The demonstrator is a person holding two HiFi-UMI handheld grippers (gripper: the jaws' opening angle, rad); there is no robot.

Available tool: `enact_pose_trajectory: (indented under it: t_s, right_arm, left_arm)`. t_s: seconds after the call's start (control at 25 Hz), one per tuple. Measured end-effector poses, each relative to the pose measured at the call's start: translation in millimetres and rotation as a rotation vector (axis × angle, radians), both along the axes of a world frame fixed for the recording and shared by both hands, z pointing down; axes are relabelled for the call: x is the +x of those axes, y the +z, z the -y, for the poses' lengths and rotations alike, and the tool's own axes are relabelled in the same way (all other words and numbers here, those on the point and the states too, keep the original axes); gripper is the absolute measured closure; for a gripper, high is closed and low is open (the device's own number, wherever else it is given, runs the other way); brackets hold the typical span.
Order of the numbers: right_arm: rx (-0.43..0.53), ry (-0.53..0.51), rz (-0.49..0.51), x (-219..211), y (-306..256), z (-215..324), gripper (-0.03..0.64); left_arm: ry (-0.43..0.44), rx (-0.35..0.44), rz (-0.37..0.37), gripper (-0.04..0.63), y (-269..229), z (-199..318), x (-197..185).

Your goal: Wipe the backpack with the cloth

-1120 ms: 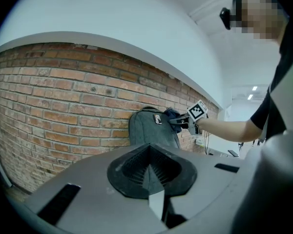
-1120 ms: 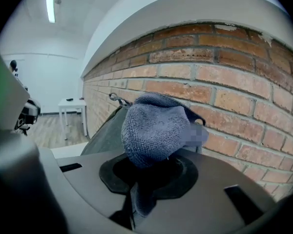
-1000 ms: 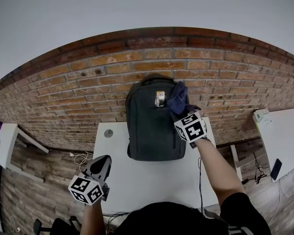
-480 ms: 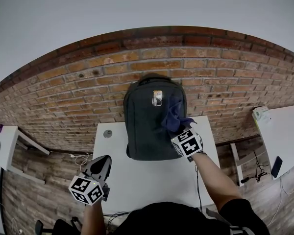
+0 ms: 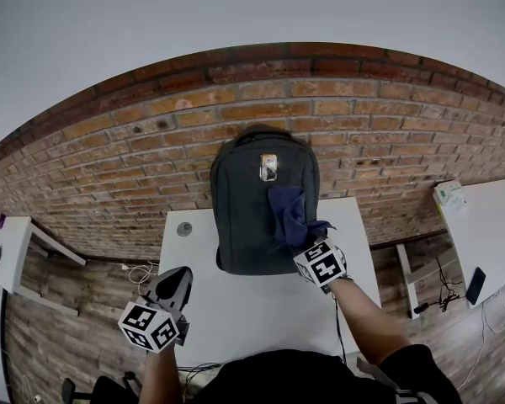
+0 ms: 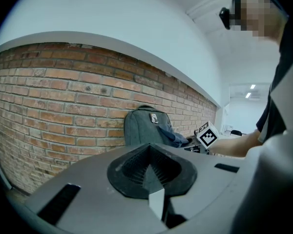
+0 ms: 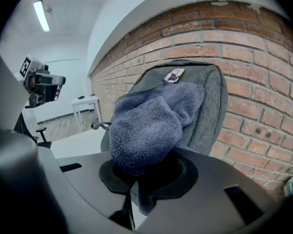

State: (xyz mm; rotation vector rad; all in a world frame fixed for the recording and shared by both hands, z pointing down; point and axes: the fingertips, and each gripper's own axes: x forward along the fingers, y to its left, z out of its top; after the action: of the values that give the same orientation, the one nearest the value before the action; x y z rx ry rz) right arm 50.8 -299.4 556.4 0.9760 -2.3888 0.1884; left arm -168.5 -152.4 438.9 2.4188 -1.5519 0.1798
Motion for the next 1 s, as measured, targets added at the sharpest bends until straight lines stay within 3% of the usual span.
enact_pose_trajectory:
  t_s: [0.28, 1.0]
  right_arm:
    - [-0.059, 0.006, -0.009, 6, 38, -27, 0.552]
    - [-0.273, -0.028, -0.168, 7, 156, -81, 0.552]
  left_arm:
    - [0.001, -0.004, -0.003, 0.6, 2, 1, 0]
    - [0.003, -0.019, -0.011, 0.601, 8, 4, -4]
